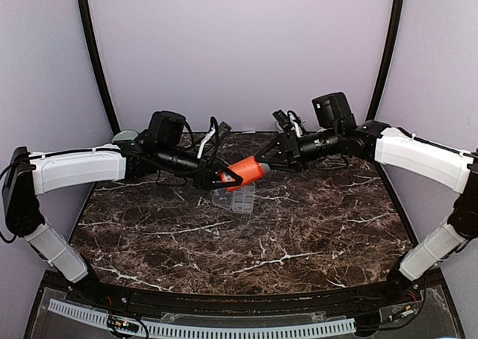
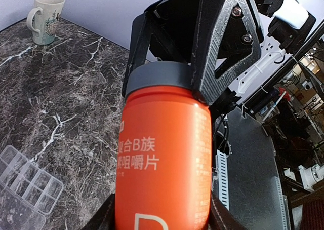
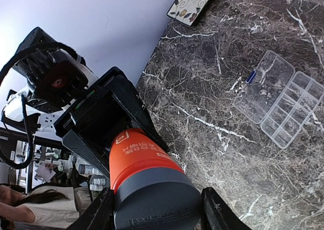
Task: Sort the pills into containers
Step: Unscrew the lid of the pill bottle.
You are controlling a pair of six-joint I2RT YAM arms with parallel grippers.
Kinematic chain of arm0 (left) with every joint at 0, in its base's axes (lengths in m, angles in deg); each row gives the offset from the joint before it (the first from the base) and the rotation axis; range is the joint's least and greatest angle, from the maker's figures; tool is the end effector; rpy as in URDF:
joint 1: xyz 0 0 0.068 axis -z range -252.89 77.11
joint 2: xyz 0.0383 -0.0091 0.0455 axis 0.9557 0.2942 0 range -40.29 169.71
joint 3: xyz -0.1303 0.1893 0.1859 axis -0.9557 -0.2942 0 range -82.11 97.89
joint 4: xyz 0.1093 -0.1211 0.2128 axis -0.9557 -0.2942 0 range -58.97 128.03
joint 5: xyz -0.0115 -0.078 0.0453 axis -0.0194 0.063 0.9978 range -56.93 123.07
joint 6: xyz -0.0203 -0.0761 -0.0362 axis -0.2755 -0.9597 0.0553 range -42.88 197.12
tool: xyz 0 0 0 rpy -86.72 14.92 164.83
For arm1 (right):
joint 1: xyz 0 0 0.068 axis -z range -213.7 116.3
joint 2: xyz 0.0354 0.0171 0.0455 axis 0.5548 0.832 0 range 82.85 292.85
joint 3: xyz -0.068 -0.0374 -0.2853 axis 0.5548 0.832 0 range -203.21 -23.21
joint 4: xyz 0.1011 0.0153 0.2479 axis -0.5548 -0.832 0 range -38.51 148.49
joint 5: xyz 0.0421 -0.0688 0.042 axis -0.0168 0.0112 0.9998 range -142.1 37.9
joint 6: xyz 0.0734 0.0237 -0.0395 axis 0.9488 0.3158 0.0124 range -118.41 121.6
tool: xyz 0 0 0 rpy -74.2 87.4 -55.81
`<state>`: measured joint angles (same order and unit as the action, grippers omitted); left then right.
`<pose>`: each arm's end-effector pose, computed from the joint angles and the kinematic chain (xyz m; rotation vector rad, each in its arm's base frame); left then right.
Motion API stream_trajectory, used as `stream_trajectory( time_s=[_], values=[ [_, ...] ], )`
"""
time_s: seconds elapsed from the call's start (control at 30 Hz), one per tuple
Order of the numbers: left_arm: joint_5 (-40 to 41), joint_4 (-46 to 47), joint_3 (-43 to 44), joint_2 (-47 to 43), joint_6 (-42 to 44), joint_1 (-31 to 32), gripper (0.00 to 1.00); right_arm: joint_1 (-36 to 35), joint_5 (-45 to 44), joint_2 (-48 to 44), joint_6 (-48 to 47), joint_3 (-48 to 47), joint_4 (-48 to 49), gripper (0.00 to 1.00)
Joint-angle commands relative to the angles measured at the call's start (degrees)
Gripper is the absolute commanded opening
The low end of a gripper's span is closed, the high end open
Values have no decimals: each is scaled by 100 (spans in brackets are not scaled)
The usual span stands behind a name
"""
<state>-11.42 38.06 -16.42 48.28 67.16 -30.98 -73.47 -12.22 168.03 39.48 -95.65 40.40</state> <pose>0.2521 -0.2984 0.3081 1.0855 1.7952 -1.3324 0.2523 0.2739 0.3350 -0.5150 2.3074 1.4787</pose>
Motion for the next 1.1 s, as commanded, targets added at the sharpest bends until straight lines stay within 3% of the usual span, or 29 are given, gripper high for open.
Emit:
stream_trajectory(
  time_s=[0.0, 0.3, 0.57, 1.07],
  values=[
    [-255, 643, 343, 266, -526, 63, 0, -150, 88, -204, -817, 76, -123, 0],
    [-1042, 959, 769, 920, -1070, 26, 0, -145, -608, -459, -1798, 91, -748, 0],
    [-1723, 1838, 785, 1224, -2015, -151, 0, -141, -1026, -685, -2366, 162, -1093, 0],
    [-2924, 4544, 597, 1846, -4568, -314, 0, -167, -1592, -1099, -2998, 411, -1361, 0]
  ],
)
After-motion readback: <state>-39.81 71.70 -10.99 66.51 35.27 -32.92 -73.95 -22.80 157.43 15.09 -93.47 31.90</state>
